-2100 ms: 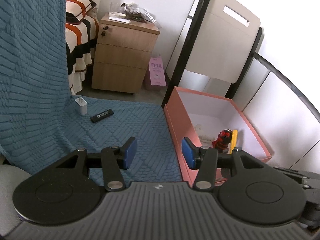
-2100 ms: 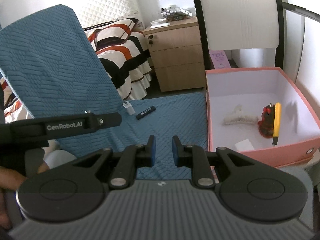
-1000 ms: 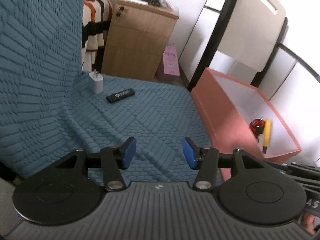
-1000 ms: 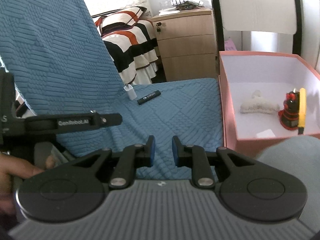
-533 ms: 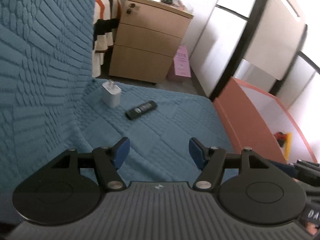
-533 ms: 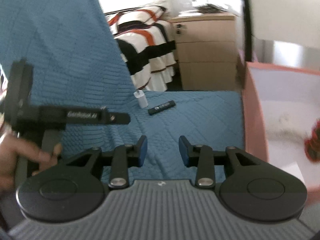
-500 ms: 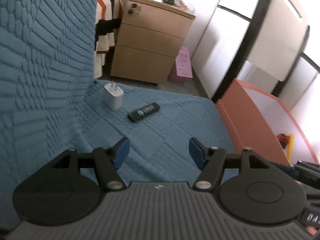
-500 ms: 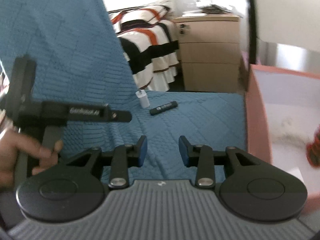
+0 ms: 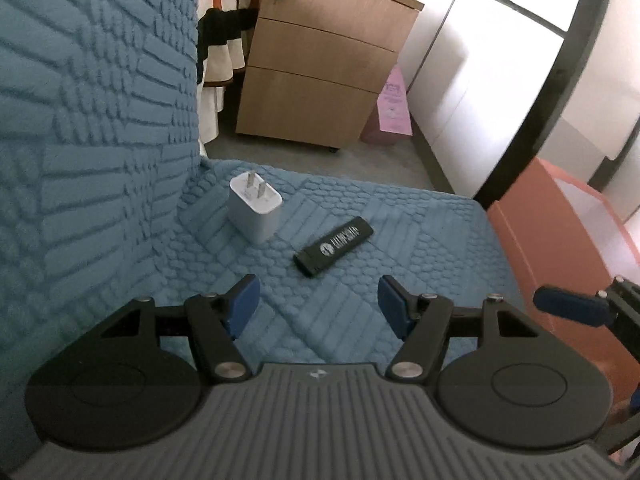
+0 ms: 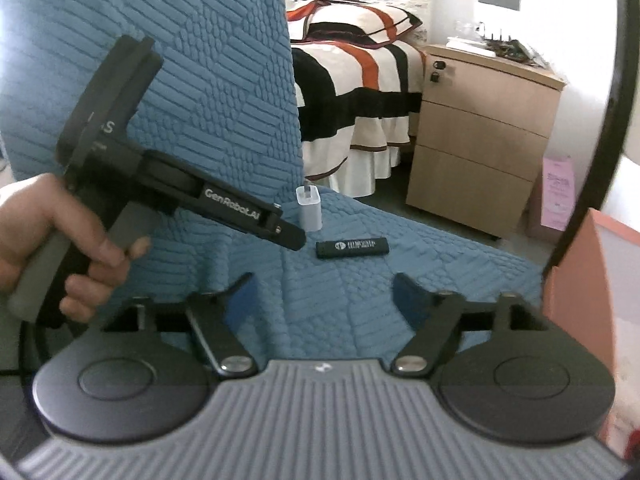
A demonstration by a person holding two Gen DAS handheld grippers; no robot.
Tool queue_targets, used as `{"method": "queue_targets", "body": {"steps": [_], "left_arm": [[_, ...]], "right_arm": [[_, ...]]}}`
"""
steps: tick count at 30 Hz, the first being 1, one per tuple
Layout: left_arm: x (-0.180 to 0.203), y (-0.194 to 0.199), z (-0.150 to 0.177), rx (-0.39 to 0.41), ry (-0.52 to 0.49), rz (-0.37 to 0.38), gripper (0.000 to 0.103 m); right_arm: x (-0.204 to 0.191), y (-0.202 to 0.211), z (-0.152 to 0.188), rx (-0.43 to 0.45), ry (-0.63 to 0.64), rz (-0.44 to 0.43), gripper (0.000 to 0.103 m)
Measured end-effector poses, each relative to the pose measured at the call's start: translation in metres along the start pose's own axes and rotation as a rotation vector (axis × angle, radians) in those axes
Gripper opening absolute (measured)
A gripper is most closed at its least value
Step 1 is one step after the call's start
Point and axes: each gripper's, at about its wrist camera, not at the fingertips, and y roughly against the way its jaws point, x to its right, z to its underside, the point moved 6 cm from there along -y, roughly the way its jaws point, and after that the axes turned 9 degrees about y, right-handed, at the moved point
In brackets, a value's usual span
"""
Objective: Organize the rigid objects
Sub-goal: 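Close the right gripper on the black USB stick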
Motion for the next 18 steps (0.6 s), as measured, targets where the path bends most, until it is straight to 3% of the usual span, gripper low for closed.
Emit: {"method": "queue_targets", "body": {"steps": [8,18], "left_arm": [[-0.006,-0.033,-0.016,-0.022,-0.025,-0.027,0.070],[-0.026,-0.059,-0.038,-0.010,0.035,-0.063,0.070]], "right_arm": [[0.011,-0.064,-0.006,-0.041,0.024,-0.031,0.086],[0.025,-0.125,-0.008,-0.089,0.010,-0.059,0.086]]}}
